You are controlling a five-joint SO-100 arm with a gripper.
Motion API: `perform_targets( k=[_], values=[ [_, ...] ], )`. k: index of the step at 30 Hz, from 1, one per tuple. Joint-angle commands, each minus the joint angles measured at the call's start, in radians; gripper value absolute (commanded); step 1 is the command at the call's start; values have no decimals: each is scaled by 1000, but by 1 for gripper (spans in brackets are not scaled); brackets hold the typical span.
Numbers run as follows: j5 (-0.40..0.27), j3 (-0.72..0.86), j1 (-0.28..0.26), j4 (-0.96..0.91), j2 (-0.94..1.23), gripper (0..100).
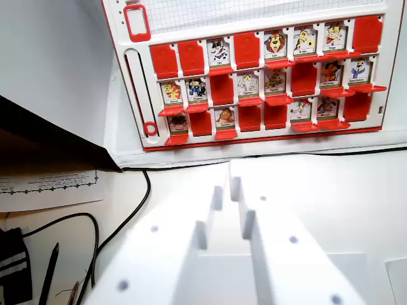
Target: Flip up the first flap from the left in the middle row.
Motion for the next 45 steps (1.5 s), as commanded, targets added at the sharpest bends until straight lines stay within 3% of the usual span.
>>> perform_targets(
  k=[1, 19, 30, 45],
  values=[
    [0, -89, 2, -9, -11, 0],
    [-3, -63, 6, -9, 6, 0],
    [-40, -49, 15, -17, 12, 0],
    [-71, 83, 9, -129, 20, 0]
  ],
)
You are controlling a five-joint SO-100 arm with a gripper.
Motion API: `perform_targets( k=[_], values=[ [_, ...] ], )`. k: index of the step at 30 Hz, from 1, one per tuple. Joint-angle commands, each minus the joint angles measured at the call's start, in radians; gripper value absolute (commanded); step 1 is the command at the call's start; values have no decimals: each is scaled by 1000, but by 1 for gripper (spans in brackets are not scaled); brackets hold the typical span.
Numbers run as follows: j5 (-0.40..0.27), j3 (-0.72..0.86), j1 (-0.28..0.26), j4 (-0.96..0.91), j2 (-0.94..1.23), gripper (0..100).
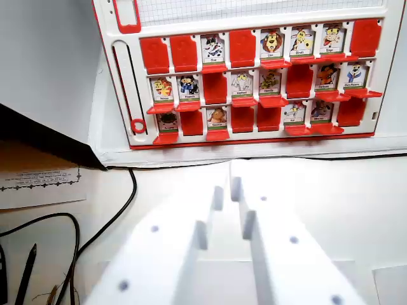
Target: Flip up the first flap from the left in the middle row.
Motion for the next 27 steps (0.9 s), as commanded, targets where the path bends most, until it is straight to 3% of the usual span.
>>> perform_targets(
  k=[1, 8, 27],
  values=[
    [-12, 21, -6, -77, 25, 0],
    [-15, 132, -44, -196, -2, 0],
    [8, 359, -86, -500, -114, 0]
  ],
)
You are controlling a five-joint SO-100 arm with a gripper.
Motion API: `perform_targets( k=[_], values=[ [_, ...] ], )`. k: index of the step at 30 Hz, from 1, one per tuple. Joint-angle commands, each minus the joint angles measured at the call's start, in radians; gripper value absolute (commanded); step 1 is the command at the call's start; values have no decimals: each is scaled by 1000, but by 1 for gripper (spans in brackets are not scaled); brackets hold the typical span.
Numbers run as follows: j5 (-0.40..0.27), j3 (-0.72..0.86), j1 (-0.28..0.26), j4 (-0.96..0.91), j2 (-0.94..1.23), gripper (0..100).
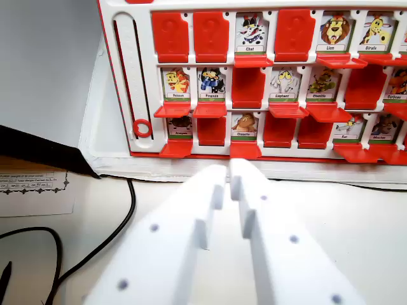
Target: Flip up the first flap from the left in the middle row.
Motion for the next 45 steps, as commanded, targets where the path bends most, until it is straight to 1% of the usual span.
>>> perform_targets(
  k=[1, 9, 19, 25, 34, 45],
  values=[
    [6, 20, -8, -91, -2, 0],
    [11, 92, -25, -187, -37, 0],
    [5, 201, -66, -393, -112, 0],
    [12, 178, -89, -457, -209, 0],
    [14, 195, -121, -552, -304, 0],
    [6, 192, -114, -615, -394, 0]
  ],
)
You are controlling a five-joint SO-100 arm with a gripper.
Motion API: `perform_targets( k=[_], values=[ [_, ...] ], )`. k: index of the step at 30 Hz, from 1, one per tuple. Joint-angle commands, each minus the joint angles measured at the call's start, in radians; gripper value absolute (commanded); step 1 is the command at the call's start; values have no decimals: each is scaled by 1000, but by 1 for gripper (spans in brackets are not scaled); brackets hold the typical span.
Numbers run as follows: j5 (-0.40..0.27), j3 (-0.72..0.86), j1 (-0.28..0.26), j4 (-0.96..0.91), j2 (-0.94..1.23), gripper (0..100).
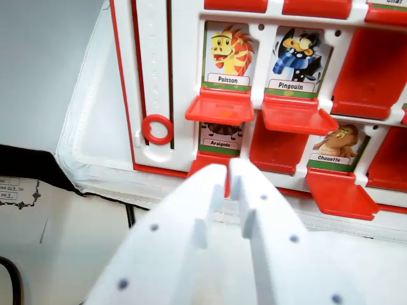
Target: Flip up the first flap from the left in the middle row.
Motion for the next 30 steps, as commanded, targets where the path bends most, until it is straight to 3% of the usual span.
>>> perform_targets(
  k=[1, 11, 30],
  values=[
    [-3, -32, 3, -34, -2, 0],
    [-3, -92, -5, -74, -115, 0],
    [-2, -417, -12, -78, -416, 0]
  ],
)
